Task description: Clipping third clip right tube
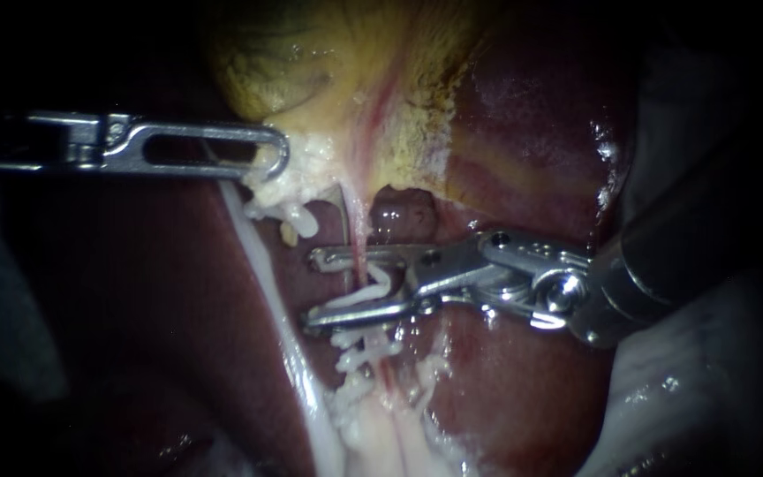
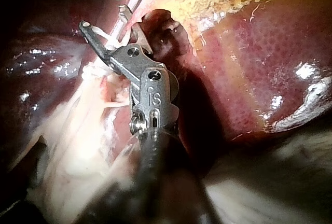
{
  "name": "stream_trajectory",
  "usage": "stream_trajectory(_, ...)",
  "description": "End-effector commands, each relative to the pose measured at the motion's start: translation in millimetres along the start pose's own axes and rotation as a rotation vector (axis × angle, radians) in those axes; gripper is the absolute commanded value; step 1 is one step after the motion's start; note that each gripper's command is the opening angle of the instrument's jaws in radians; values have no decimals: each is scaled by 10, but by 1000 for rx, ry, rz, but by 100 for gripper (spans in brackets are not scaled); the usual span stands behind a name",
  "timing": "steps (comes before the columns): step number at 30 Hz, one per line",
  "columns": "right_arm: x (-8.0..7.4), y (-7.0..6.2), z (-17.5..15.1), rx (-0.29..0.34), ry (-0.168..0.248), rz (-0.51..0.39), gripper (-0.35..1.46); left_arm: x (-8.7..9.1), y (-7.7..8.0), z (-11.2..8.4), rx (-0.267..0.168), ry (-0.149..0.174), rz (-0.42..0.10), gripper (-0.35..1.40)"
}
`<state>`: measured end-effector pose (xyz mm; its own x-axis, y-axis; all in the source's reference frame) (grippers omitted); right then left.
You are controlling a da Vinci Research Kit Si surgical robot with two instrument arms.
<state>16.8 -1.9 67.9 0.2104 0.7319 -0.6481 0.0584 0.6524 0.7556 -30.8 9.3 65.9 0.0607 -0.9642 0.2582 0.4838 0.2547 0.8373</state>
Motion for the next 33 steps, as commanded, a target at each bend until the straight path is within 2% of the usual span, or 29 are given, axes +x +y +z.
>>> stream_trajectory(1, 1, 0, 0, -2, 1, 0, 43, 0, 0, 0, 0, 0, 0, -35)
stream_trajectory(12, 9, 3, -4, -8, 20, 28, 38, 0, 0, 0, 0, 0, 0, -35)
stream_trajectory(14, 8, 3, -7, -12, 23, 81, 12, 0, 0, 0, 0, 0, 0, -35)
stream_trajectory(16, 5, 2, -12, -13, 28, 204, -29, 0, 0, 0, 0, 0, 0, -35)
stream_trajectory(17, 4, 2, -12, -13, 29, 227, -35, 0, 0, 0, 0, 0, 0, -35)
stream_trajectory(22, -3, 3, -9, -13, 27, 221, -35, 0, 0, 0, 0, 0, 0, -35)
stream_trajectory(33, -4, 5, -10, -14, 27, 227, -35, 0, 0, 0, 0, 0, 0, -35)
